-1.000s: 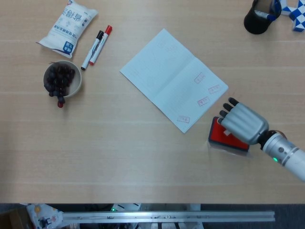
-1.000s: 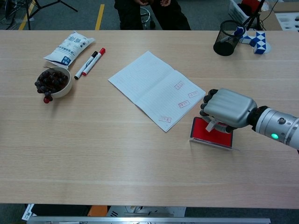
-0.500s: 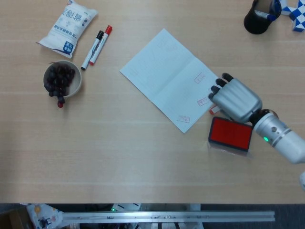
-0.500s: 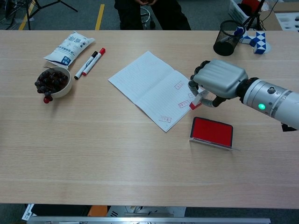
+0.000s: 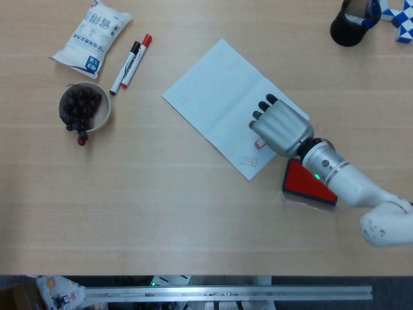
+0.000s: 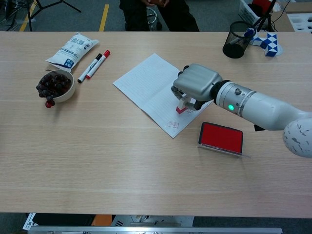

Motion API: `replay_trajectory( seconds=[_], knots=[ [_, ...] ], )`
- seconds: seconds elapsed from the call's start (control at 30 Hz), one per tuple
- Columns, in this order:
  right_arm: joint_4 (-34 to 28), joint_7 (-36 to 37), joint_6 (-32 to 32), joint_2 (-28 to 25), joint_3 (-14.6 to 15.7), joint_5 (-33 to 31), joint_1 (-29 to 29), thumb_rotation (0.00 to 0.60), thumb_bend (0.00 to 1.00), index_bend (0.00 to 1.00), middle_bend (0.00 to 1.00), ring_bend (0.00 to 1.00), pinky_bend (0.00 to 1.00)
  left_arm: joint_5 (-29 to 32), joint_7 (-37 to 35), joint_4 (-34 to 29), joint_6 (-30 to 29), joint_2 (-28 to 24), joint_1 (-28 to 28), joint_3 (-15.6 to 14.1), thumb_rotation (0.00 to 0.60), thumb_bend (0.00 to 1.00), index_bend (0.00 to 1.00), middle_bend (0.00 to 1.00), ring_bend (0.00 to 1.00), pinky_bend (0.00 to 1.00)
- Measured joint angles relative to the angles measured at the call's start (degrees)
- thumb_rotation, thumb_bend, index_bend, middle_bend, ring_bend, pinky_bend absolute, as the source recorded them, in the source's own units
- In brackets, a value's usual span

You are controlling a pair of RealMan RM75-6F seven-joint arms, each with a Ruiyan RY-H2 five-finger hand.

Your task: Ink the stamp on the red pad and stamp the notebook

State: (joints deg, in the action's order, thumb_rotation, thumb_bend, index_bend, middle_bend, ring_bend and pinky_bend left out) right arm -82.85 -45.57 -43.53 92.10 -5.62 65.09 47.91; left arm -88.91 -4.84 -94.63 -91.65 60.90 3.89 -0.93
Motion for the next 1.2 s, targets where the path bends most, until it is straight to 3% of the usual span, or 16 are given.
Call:
replay_trajectory(
  seconds=[0.83, 1.2],
  knots=[
    [6.8, -6.2, 0.3, 7.0, 1.9, -9.6, 7.4, 0.600, 0.33, 0.69, 0.45, 0.28, 0.23, 0.9, -0.9, 1.3, 0.6, 0.3, 0.1, 0.1, 0.600, 0.22, 0.13, 0.12, 0.15, 0.14],
    [8.6, -6.6, -0.3, 8.6, 3.2, -10.9, 8.8, 0.600, 0.33, 0.70, 0.46, 0.28, 0.23, 1.1, -1.6, 2.0, 0.6, 0.5, 0.2, 0.2, 0.600, 0.22, 0.13, 0.12, 0.15, 0.14]
  ],
)
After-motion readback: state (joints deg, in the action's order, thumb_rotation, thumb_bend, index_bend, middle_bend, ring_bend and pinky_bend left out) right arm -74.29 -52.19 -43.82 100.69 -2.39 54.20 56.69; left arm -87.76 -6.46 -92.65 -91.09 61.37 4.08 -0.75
